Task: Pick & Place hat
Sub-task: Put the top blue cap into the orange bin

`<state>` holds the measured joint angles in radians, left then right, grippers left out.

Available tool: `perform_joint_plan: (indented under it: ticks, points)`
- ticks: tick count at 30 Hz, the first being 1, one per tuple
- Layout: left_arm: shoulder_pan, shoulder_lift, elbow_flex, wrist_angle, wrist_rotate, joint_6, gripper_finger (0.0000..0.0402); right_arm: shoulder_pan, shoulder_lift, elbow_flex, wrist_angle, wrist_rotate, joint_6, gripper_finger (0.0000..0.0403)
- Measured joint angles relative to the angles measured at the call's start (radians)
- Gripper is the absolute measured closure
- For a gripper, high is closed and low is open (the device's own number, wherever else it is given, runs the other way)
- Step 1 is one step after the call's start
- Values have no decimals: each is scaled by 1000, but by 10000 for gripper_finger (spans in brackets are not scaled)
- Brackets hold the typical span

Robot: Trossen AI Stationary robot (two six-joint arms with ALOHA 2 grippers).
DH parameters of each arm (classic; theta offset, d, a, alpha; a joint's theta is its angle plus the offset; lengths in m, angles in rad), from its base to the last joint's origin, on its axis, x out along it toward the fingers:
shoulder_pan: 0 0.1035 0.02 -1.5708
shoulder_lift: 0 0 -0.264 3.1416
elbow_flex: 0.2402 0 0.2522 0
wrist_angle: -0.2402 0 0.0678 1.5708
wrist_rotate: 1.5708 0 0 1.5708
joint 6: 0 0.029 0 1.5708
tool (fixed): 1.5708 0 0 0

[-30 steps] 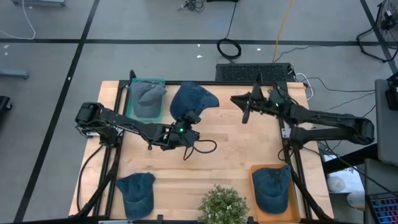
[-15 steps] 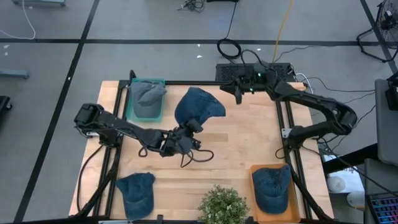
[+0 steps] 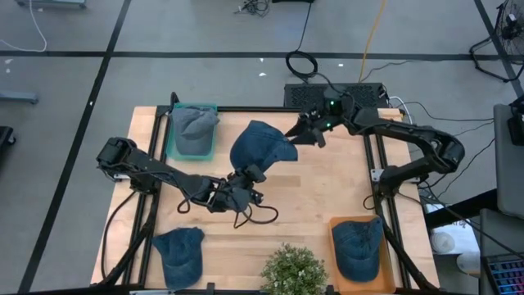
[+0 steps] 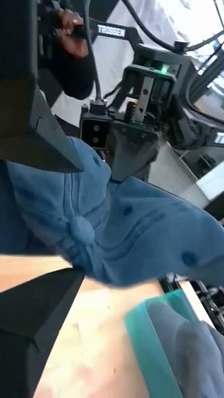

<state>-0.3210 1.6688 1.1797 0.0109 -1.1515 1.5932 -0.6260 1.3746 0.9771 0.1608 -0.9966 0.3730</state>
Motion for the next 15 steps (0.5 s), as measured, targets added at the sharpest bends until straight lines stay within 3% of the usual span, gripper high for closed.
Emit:
perform_joint_plan:
  ticks: [7,15]
  points:
    - [-1,0,0,0,1,-2,399,72,0,0,7,78,1,137]
    - [0,0,0,1,21,-2,399,139,0,0,153,44,138,159]
